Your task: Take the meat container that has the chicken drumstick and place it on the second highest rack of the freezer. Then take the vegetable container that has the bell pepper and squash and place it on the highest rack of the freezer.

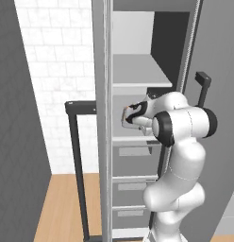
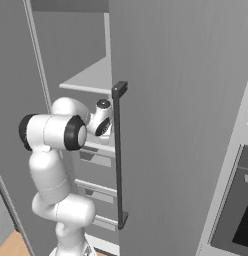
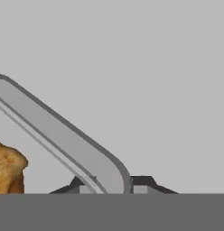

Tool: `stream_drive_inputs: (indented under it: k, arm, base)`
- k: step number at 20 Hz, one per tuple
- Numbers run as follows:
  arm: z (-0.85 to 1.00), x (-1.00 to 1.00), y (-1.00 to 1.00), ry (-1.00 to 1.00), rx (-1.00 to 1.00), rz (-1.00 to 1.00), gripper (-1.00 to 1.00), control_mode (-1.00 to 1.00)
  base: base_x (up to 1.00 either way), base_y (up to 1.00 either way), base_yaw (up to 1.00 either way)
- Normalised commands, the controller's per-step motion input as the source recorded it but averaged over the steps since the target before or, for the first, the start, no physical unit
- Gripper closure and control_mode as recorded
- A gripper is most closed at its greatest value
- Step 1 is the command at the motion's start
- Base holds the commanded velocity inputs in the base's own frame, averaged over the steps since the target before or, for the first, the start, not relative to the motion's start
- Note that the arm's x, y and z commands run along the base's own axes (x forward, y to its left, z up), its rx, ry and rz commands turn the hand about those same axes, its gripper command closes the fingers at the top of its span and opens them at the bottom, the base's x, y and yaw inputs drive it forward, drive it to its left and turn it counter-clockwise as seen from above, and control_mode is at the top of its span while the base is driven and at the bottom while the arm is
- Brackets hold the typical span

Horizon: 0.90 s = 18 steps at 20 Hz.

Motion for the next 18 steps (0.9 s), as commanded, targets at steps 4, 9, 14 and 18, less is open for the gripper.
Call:
stream_drive_inputs:
  k: [4,9,14,18]
  arm:
    - [-0.20,-0.01,0.05,0.00,0.00,0.00,-1.00,-1.00]
    - [-0.03,-0.06,0.04,-0.03,0.00,0.00,-1.00,-1.00]
    - [0.00,-0.30,0.05,0.00,0.00,0.00,-1.00,-1.00]
    - [0.00,-0.45,0.10,-0.02,0.00,0.00,-1.00,-1.00]
  base:
    - [0.00,0.00,0.00]
    - [0.00,0.00,0.00]
    - [0.00,0.00,0.00]
    - [0.00,0.00,0.00]
